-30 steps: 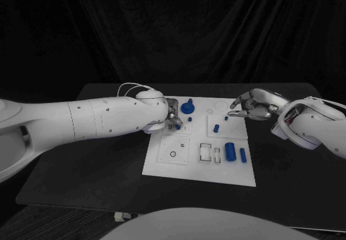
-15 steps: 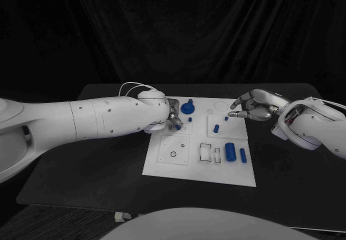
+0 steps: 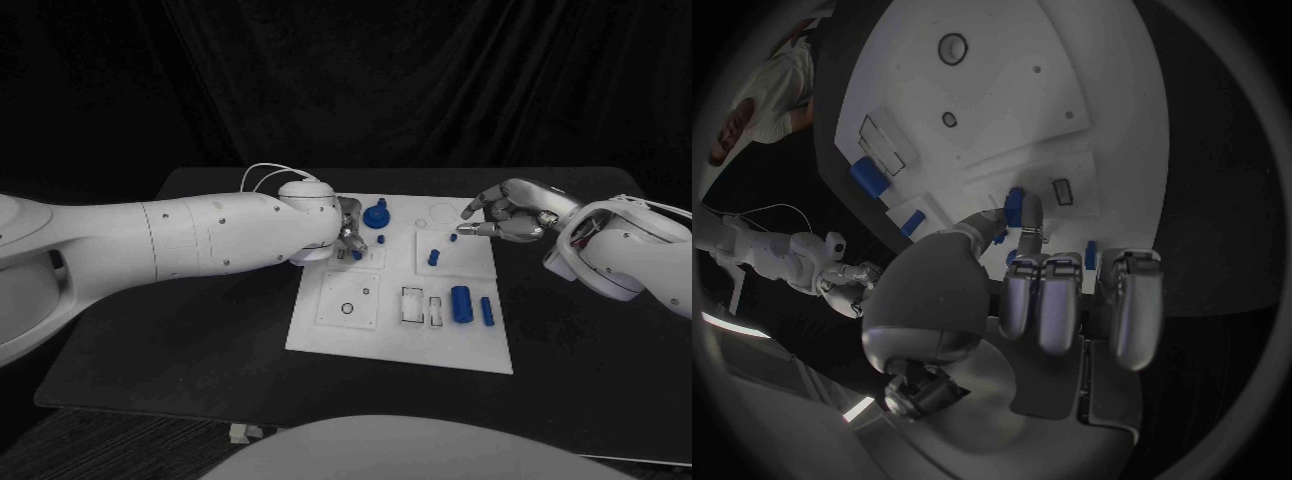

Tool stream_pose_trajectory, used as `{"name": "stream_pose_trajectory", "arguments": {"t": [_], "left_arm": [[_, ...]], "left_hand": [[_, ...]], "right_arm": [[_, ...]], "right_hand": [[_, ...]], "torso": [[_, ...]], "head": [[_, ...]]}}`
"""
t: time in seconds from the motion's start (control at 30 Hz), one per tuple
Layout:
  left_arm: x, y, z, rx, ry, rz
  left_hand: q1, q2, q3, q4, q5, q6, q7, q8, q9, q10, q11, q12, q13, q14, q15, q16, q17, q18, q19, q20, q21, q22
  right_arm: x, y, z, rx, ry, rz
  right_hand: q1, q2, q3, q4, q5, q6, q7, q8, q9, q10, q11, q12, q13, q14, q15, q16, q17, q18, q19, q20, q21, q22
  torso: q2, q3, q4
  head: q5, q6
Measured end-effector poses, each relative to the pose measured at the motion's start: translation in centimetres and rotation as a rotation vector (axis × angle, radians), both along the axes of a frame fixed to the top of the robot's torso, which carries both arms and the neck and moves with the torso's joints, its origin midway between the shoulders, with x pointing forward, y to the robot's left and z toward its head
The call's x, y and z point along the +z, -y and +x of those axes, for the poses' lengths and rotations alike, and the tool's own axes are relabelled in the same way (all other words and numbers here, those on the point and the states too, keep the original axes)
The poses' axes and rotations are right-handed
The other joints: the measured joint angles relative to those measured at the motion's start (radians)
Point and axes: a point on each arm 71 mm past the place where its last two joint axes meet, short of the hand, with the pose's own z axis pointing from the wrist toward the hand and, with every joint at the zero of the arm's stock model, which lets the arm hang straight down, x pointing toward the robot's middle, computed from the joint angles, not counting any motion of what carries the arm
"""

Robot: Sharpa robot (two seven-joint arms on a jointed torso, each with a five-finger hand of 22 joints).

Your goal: Assemble the parts on the task board

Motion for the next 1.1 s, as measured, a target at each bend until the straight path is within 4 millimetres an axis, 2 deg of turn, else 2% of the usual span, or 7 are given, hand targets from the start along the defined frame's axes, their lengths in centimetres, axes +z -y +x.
{"name": "stream_pose_trajectory", "arguments": {"t": [1.1], "left_arm": [[0.02, -0.05, -0.1, 0.001, 0.012, -0.009]], "left_hand": [[-0.005, -0.005, 0.0, 0.0, 0.004, 0.002, 0.001, 0.0, -0.001, 0.001, 0.001, 0.0, 0.0, 0.0, 0.0, 0.0, 0.0, 0.0, 0.0, 0.0, 0.0, 0.001]], "right_arm": [[-0.03, 0.07, 0.02, -0.002, -0.001, -0.001]], "right_hand": [[0.008, 0.0, 0.0, 0.0, 0.0, 0.0, 0.0, 0.0, -0.001, 0.0, 0.0, 0.0, 0.001, 0.0, 0.0, 0.0, 0.0, 0.0, 0.0, 0.0, -0.005, 0.0]], "torso": [[0.0, 0.0, -0.0001]], "head": [[-0.002, 0.0]]}}
